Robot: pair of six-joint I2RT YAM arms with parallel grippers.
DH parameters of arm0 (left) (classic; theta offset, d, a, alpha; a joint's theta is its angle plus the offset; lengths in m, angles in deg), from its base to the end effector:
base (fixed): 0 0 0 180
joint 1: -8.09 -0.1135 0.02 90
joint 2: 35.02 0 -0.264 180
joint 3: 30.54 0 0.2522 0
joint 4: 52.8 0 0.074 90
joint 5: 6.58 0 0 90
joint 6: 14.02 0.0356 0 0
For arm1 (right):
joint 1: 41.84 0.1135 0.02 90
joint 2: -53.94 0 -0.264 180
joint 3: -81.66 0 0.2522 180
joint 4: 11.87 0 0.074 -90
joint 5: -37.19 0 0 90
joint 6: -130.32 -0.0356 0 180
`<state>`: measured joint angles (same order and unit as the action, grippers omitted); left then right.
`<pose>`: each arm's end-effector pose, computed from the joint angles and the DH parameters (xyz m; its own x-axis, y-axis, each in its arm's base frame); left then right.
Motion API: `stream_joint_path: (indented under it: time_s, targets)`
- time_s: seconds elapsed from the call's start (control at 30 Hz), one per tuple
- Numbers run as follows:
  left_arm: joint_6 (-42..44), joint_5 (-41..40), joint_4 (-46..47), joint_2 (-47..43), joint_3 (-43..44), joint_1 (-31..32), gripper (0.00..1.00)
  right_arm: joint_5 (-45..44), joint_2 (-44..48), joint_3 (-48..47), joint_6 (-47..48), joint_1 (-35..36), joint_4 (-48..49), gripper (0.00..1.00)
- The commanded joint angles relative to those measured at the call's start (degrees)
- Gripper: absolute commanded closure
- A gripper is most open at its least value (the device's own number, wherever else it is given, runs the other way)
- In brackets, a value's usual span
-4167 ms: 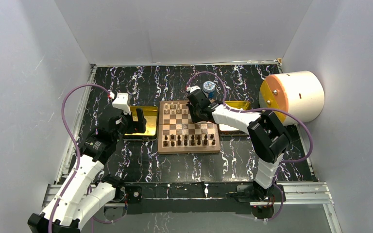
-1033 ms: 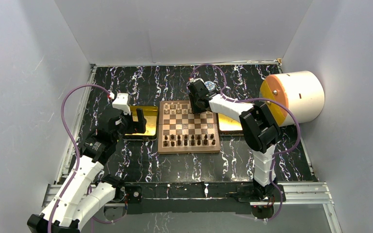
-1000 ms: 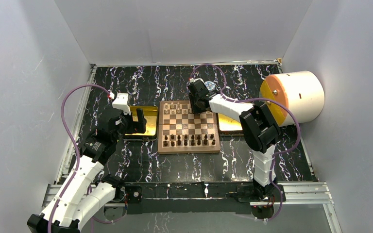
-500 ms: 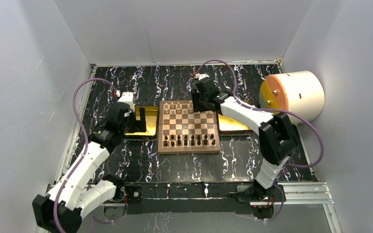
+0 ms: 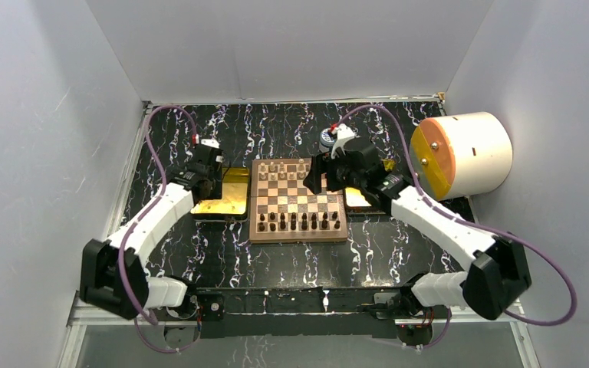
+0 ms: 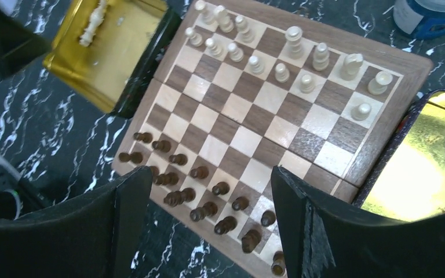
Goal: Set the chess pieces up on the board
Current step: Pick up the chess piece from the storage box.
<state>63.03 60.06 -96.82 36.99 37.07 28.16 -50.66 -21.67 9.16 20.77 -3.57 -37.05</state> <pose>0.2497 -0.0762 0.2654 -0.6999 0.0367 -0.7133 -0.0913 0.9859 0.1403 0.2368 0.1885 0.3036 -0.5664 -0.0209 -0.8238 -0.4832 0.8183 0.3114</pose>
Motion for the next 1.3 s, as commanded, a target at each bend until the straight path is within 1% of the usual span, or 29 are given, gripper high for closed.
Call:
stream_joint_path:
  time_s: [0.0, 0.03, 0.07, 0.2, 0.33, 0.57, 0.67, 0.87, 1.27]
  targets:
    - [0.57, -5.97, 1.34, 5.16, 3.5, -2.07, 0.57, 5.76, 6.63, 3.73, -0.42, -0.1, 7.08, 0.16]
    - [0.75, -6.32, 1.9, 6.4, 3.91, -2.38, 0.57, 5.57, 7.62, 4.28, -0.26, -0.14, 7.11, 0.16]
    - [1.26, -6.95, 2.97, 10.48, 5.25, -2.83, 0.56, 5.32, 9.91, 5.39, -0.05, -0.15, 7.6, 0.15]
    - [2.7, -7.76, 3.78, 15.44, 7.26, -3.01, 0.58, 6.75, 12.56, 8.11, -0.83, -0.12, 10.25, 0.15]
    - [3.63, -7.61, 4.0, 18.87, 8.31, -3.05, 0.66, 7.9, 13.31, 9.4, -1.62, -0.12, 10.96, 0.16]
    - [5.01, -9.01, 4.63, 23.4, 8.82, -3.11, 0.7, 7.21, 12.93, 9.54, -0.83, -0.1, 10.98, 0.16]
    - [5.47, -10.19, 4.2, 25.7, 10.29, -3.11, 0.74, 7.41, 12.94, 9.53, -1.17, -0.14, 10.82, 0.17]
    - [5.73, -11.02, 4.21, 28.36, 11.95, -3.22, 0.75, 7.58, 14.58, 10.41, -1.88, -0.13, 10.98, 0.17]
    - [6.05, -13.61, 3.9, 29.9, 11.68, -3.29, 0.78, 5.91, 16.36, 11.07, -0.23, -0.12, 10.93, 0.17]
